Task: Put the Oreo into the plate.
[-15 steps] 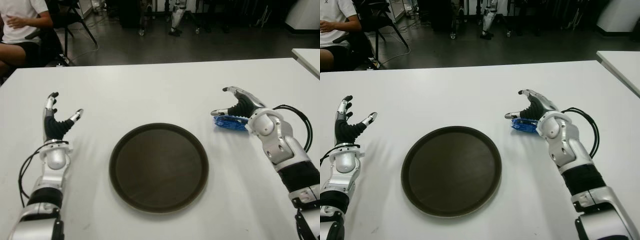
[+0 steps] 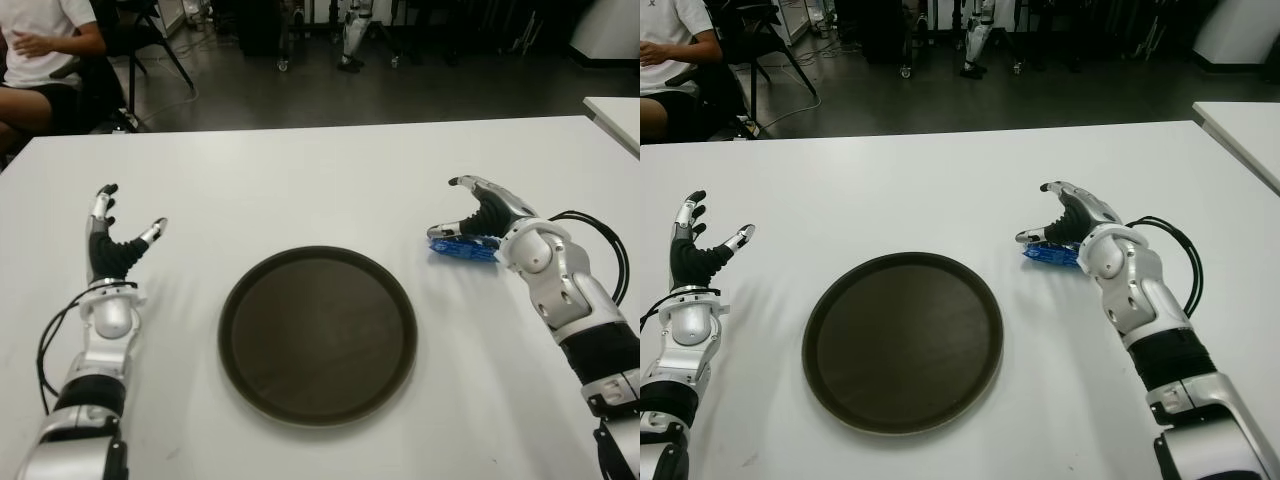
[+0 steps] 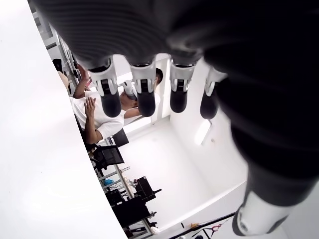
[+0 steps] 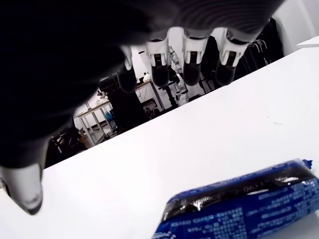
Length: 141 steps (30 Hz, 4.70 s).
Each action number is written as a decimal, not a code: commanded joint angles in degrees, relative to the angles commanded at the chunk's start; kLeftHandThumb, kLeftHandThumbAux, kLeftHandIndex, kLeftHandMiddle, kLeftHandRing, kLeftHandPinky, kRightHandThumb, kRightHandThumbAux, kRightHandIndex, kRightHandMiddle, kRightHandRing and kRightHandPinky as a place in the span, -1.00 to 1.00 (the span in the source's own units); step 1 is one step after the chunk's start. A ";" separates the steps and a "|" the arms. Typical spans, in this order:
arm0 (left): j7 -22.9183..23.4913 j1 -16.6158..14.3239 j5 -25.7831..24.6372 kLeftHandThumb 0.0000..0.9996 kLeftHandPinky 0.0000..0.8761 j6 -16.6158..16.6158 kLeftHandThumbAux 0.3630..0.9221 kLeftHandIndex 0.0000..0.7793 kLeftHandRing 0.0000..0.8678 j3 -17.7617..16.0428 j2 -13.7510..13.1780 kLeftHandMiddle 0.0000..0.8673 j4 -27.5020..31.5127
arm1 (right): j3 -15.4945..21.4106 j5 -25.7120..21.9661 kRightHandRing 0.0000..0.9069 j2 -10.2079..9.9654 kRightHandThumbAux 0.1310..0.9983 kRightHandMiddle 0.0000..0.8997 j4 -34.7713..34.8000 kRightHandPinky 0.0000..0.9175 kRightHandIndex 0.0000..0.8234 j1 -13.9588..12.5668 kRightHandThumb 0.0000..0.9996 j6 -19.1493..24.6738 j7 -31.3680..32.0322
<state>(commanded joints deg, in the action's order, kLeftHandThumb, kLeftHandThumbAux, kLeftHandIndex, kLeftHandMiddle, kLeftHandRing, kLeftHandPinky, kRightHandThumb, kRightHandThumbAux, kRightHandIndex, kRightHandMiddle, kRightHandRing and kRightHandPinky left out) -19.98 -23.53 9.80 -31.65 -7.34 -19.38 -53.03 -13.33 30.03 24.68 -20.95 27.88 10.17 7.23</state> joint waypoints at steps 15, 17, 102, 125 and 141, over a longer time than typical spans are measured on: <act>-0.92 -1.29 0.42 -1.00 -0.99 0.87 0.17 -0.94 -0.94 0.02 0.77 -0.92 -2.78 | 30.28 -39.03 -1.00 -21.10 0.17 -1.00 -43.19 -1.00 -1.00 13.04 -0.99 -36.51 -6.22; -0.74 -1.40 -0.06 -1.00 -1.00 1.02 0.17 -0.95 -0.95 -0.33 0.85 -0.93 -3.16 | 30.56 -39.35 -1.00 -21.67 0.18 -1.00 -43.55 -1.00 -1.00 12.70 -1.00 -38.39 -7.22; 0.17 -2.69 -1.40 -1.00 -1.00 -4.23 0.15 -0.92 -0.98 -0.32 0.70 -0.95 -6.92 | 3.45 -1.25 -1.00 1.35 0.04 -1.00 -20.74 -0.96 -1.00 4.18 -0.76 -20.18 -17.59; -1.90 -3.01 -0.23 -1.00 -1.00 -3.13 0.06 -0.97 -1.00 0.16 0.38 -0.98 -7.63 | 3.75 -1.98 -1.00 1.23 0.06 -1.00 -17.39 -0.93 -1.00 3.28 -0.62 -17.68 -13.49; -0.55 -3.05 -1.02 -1.00 -1.00 -3.93 0.10 -0.97 -1.00 -0.10 0.60 -0.97 -7.83 | -0.53 1.83 -1.00 4.32 0.06 -1.00 -15.20 -0.87 -1.00 4.17 -0.84 -13.77 -4.87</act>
<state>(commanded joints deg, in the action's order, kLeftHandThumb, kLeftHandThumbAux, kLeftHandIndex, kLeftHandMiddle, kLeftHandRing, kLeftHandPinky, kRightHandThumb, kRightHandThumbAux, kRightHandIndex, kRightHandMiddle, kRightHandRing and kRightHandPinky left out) -20.53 -26.58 8.78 -35.58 -7.45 -18.78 -60.85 -13.86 31.85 29.00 -36.15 32.04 -3.59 2.36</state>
